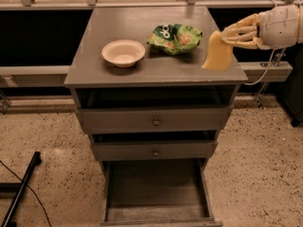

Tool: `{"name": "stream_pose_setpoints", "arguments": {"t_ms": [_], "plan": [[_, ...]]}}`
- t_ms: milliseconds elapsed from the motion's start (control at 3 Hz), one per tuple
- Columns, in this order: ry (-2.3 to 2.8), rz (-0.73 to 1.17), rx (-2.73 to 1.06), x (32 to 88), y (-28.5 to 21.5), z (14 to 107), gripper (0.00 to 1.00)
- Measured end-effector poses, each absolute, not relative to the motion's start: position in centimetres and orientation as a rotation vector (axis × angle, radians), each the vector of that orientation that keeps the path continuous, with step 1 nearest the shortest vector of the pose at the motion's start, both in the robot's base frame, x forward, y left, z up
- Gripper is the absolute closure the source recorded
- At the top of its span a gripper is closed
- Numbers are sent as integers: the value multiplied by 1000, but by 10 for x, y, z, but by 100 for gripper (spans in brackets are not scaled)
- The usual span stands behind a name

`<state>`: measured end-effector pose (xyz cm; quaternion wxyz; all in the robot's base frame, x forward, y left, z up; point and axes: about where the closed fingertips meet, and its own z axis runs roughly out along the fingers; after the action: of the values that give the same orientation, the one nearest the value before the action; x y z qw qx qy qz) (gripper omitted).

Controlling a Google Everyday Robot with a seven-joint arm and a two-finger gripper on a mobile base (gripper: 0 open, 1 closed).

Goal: Pick sponge from bottom drawer and place on counter

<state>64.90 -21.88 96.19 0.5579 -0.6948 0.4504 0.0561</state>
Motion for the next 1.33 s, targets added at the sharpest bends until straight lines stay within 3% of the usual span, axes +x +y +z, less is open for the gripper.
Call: {"name": "stream_pose_setpoints", "arguments": {"t_ms": [667, 1333], "plan": [[1229, 259, -1630, 691, -195, 958, 100], [1441, 358, -1571, 715, -216, 923, 100]]}}
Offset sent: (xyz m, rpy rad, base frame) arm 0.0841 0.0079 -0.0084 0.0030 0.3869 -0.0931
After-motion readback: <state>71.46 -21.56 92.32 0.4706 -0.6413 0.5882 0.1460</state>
